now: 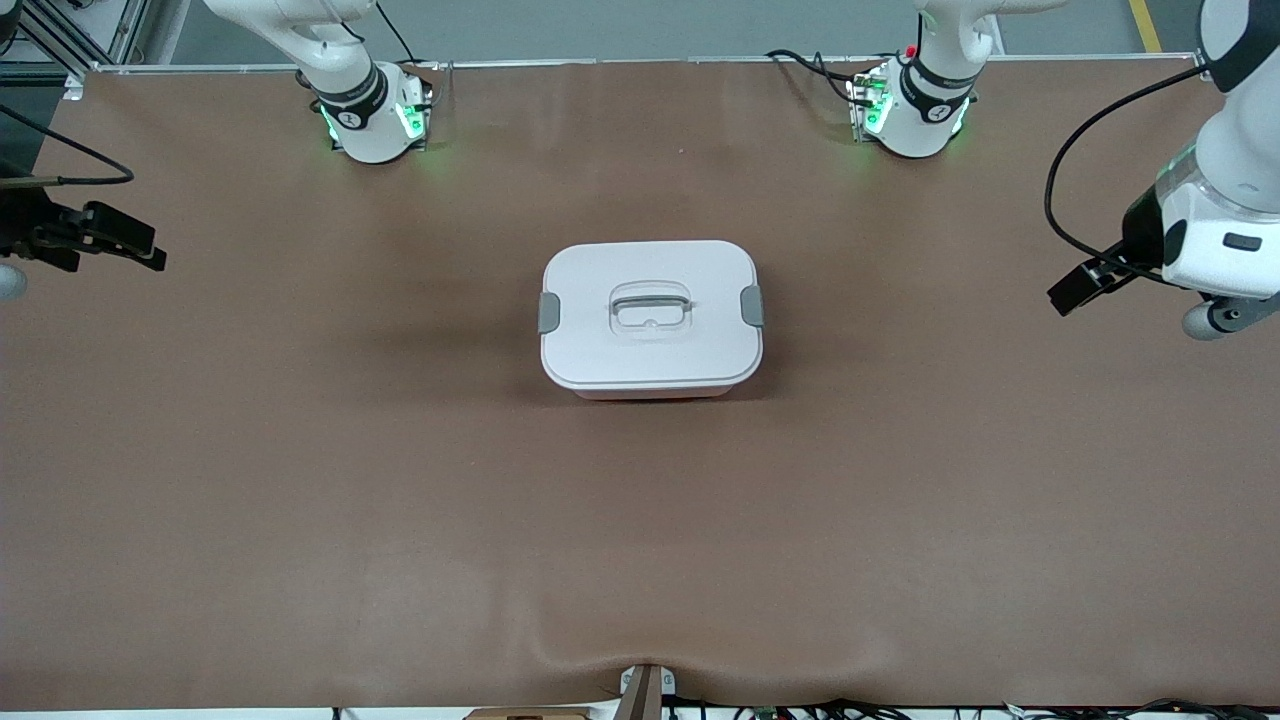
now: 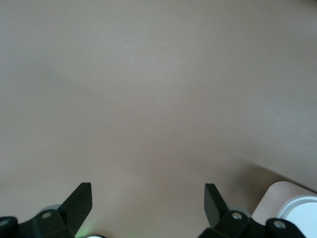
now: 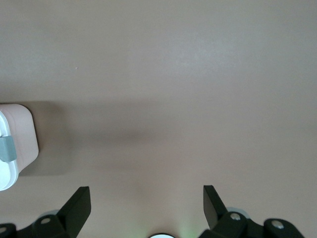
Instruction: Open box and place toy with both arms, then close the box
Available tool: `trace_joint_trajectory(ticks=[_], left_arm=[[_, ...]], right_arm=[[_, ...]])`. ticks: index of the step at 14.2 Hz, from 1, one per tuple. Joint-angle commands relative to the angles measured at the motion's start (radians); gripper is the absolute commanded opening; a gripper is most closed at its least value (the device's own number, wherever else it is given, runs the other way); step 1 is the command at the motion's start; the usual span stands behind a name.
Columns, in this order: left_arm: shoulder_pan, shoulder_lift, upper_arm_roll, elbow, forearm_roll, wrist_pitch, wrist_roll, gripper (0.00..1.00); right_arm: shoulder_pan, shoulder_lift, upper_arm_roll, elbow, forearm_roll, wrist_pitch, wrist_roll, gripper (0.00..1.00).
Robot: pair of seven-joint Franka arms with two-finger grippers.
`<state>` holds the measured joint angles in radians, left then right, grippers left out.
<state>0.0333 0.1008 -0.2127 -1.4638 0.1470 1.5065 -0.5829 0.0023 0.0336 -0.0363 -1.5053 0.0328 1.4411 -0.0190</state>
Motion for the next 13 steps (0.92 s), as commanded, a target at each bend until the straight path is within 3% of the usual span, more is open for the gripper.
trace_joint_trajectory(ticks=[1, 6, 10, 13], left_arm=[[0.014, -0.013, 0.001, 0.005, -0.006, -0.014, 0.101, 1.00], [0.059, -0.006, 0.002, 0.033, -0.015, -0.006, 0.208, 1.00], [0.060, -0.013, 0.001, 0.034, -0.113, -0.009, 0.261, 1.00], [0.126, -0.015, -0.005, 0.033, -0.133, -0.009, 0.284, 1.00]], right_arm=[[-0.004, -0.050, 0.007, -0.053, 0.018, 0.010, -0.006, 1.00], [0.002, -0.069, 0.007, -0.079, 0.018, 0.008, -0.006, 1.00], [-0.002, -0.070, 0.007, -0.079, 0.018, 0.005, -0.007, 1.00], [-0.005, -0.070, 0.007, -0.079, 0.016, 0.004, -0.006, 1.00]])
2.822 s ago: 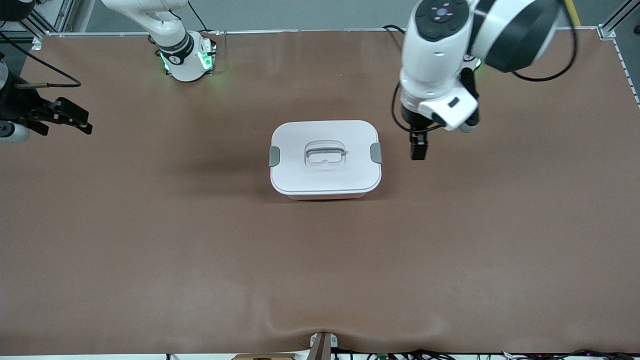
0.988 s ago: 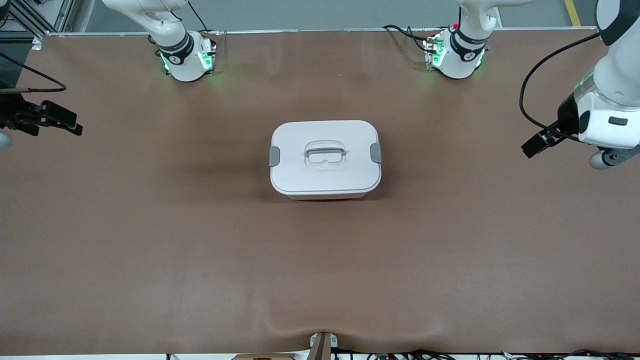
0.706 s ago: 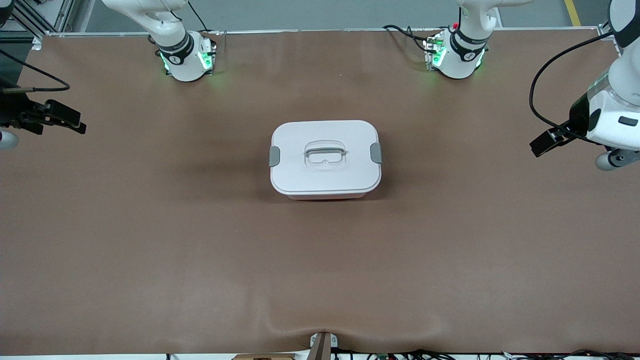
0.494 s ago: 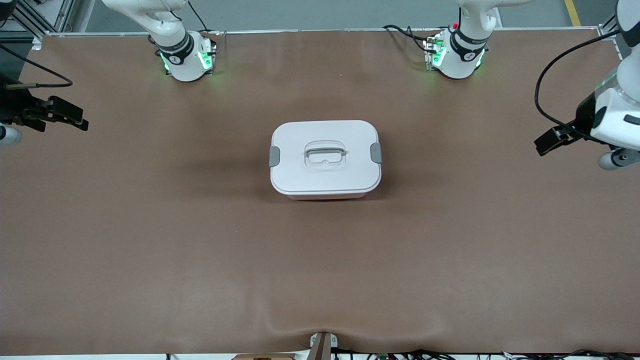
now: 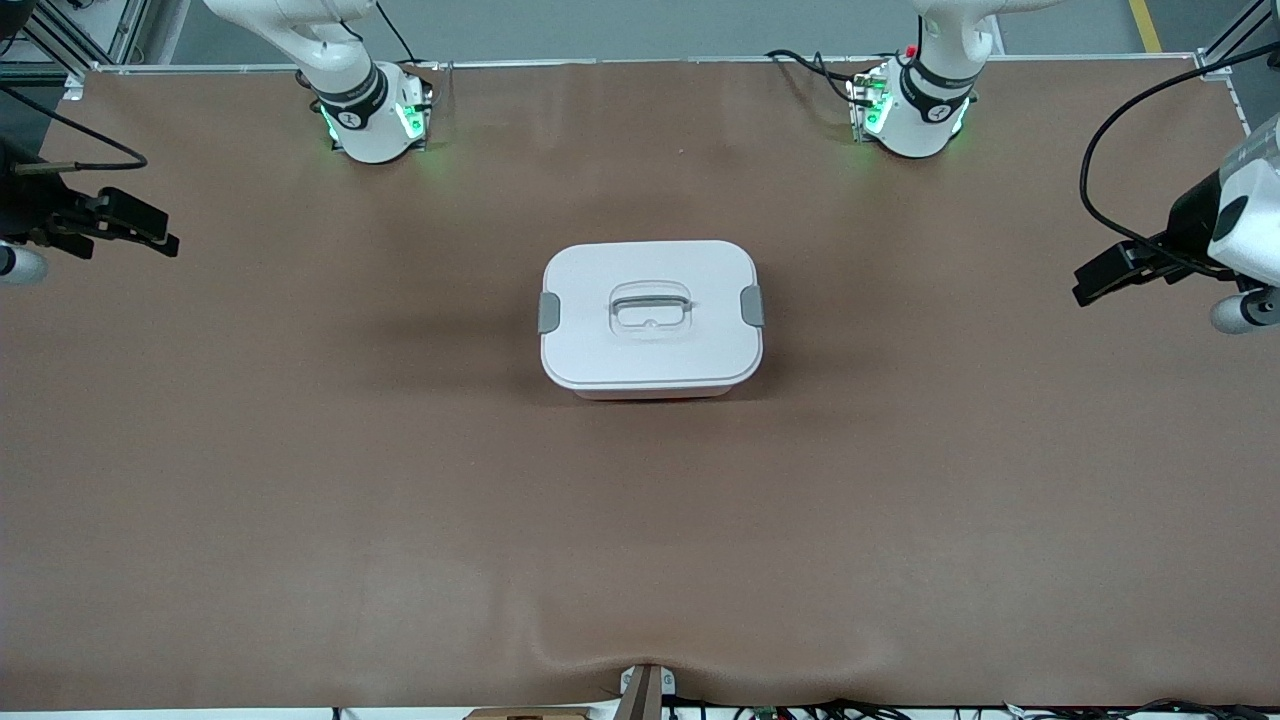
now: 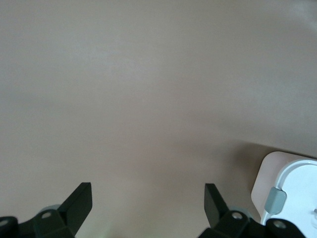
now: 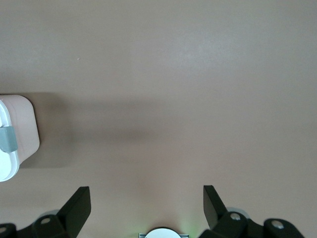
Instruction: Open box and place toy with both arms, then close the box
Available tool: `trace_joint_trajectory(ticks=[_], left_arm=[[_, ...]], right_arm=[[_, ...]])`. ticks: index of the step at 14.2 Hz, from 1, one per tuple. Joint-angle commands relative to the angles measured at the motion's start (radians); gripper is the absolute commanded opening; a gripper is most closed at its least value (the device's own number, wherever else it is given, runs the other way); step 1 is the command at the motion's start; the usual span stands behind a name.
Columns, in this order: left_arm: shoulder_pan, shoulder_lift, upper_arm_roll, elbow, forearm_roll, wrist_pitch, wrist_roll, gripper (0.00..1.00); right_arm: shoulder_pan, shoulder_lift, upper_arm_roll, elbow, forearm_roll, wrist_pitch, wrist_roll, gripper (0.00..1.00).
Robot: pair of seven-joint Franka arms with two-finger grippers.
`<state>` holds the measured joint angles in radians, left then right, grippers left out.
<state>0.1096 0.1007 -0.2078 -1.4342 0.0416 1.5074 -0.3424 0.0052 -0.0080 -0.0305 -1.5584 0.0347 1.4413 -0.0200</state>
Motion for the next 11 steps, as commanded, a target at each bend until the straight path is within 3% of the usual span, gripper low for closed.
trace_joint_trajectory(ticks=[1, 7, 10, 11], left_arm=[[0.051, -0.016, -0.009, 0.003, -0.029, -0.010, 0.072, 1.00], [0.023, -0.068, 0.030, -0.014, -0.058, -0.016, 0.125, 1.00], [-0.140, -0.114, 0.219, -0.064, -0.060, -0.056, 0.134, 1.00], [-0.148, -0.115, 0.244, -0.065, -0.072, -0.056, 0.172, 1.00]], right_arm=[[-0.007, -0.027, 0.001, -0.026, 0.014, 0.005, -0.006, 1.00], [-0.008, -0.027, 0.000, -0.026, 0.014, 0.005, -0.006, 1.00], [-0.010, -0.029, 0.000, -0.025, 0.013, 0.004, -0.006, 1.00], [-0.010, -0.026, 0.000, -0.017, 0.004, 0.005, -0.006, 1.00]])
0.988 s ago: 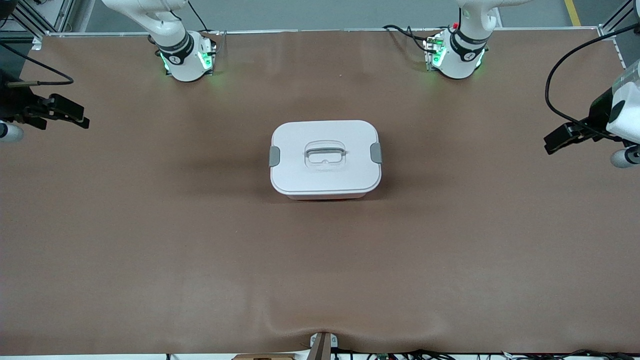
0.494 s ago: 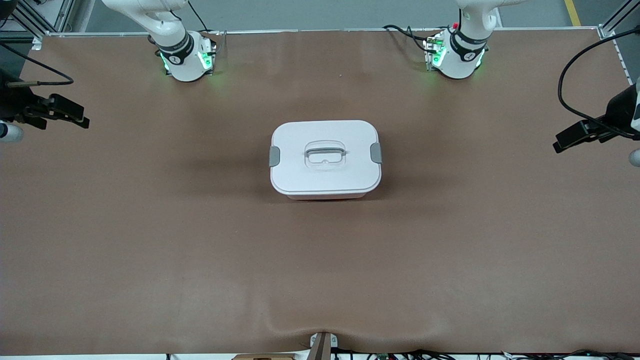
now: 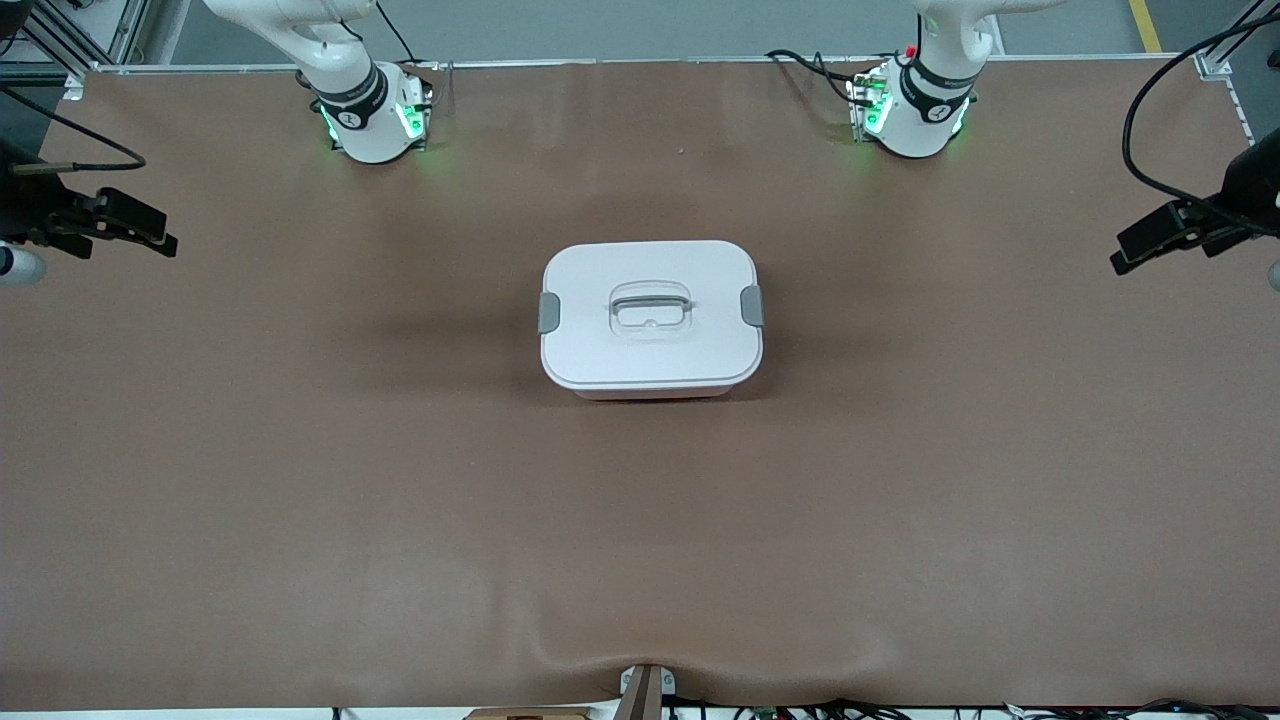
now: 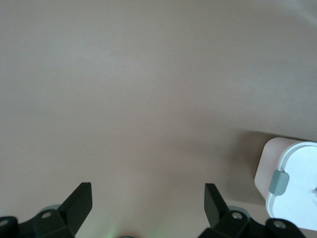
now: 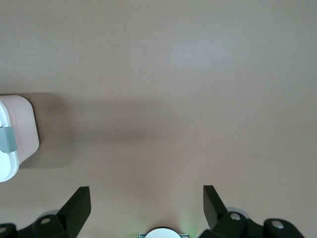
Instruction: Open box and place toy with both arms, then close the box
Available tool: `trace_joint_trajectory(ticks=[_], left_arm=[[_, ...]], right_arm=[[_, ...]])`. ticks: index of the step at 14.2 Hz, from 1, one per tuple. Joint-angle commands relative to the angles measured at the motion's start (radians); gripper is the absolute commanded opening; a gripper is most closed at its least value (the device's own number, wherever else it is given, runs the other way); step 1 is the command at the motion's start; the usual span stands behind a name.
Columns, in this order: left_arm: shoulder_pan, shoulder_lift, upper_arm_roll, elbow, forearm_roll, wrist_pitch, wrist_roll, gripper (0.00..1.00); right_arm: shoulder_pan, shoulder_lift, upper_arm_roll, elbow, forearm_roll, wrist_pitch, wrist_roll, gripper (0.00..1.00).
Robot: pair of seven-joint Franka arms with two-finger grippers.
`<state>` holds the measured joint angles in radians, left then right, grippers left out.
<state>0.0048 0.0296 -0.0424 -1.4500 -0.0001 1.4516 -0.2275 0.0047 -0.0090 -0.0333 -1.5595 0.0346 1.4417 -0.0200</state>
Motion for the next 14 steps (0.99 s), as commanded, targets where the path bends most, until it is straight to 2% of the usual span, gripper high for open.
trace_joint_trajectory(ticks=[1, 5, 9, 14], left_arm=[[-0.043, -0.045, 0.085, -0.053, -0.037, -0.002, 0.091, 1.00], [-0.036, -0.045, 0.076, -0.059, -0.029, -0.002, 0.100, 1.00], [-0.031, -0.092, 0.075, -0.131, -0.029, 0.018, 0.102, 1.00], [-0.038, -0.068, 0.076, -0.098, -0.024, 0.024, 0.097, 1.00]], right_arm=[[-0.008, -0.026, 0.003, -0.016, 0.002, 0.005, -0.006, 1.00], [-0.009, -0.025, 0.003, -0.019, 0.002, 0.008, -0.005, 1.00], [-0.009, -0.025, 0.003, -0.019, 0.002, 0.009, -0.005, 1.00], [-0.009, -0.022, 0.003, -0.021, 0.002, 0.011, -0.005, 1.00]])
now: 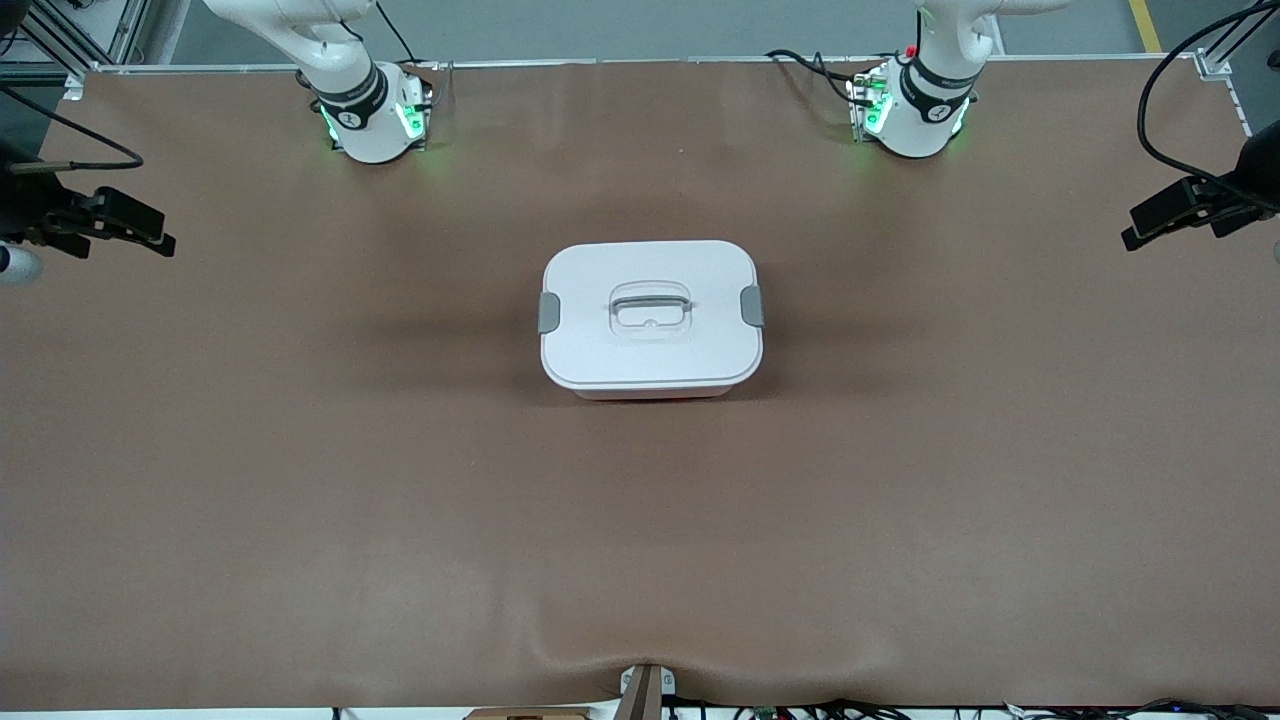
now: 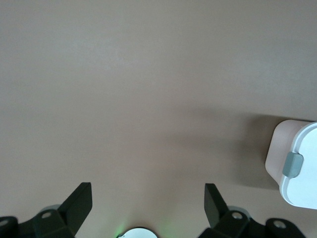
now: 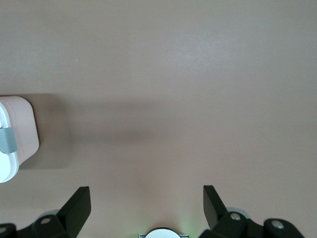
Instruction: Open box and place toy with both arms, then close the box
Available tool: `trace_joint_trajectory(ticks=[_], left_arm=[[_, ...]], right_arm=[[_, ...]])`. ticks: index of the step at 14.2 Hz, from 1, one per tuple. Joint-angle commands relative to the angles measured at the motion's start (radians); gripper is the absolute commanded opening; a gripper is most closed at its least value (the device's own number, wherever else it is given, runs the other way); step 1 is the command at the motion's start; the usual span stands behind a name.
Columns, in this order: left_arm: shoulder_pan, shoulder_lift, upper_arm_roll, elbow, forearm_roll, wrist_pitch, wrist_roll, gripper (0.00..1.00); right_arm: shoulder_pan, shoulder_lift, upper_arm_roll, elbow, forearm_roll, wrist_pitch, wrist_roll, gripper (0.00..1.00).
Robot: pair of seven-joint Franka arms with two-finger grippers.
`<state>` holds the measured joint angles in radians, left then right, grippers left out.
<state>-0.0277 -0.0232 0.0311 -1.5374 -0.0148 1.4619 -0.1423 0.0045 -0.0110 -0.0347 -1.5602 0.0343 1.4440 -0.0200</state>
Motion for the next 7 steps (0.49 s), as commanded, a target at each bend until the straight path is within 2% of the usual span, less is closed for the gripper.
trace_joint_trajectory(ticks=[1, 7], left_arm=[[-0.011, -0.014, 0.003, -0.010, -0.008, 0.015, 0.013, 1.00], [-0.012, -0.014, 0.000, -0.013, -0.004, 0.015, 0.015, 1.00]], right_arm=[[-0.009, -0.020, 0.004, -0.021, 0.002, 0.010, -0.005, 1.00], [-0.009, -0.020, 0.004, -0.021, 0.006, 0.013, -0.005, 1.00]])
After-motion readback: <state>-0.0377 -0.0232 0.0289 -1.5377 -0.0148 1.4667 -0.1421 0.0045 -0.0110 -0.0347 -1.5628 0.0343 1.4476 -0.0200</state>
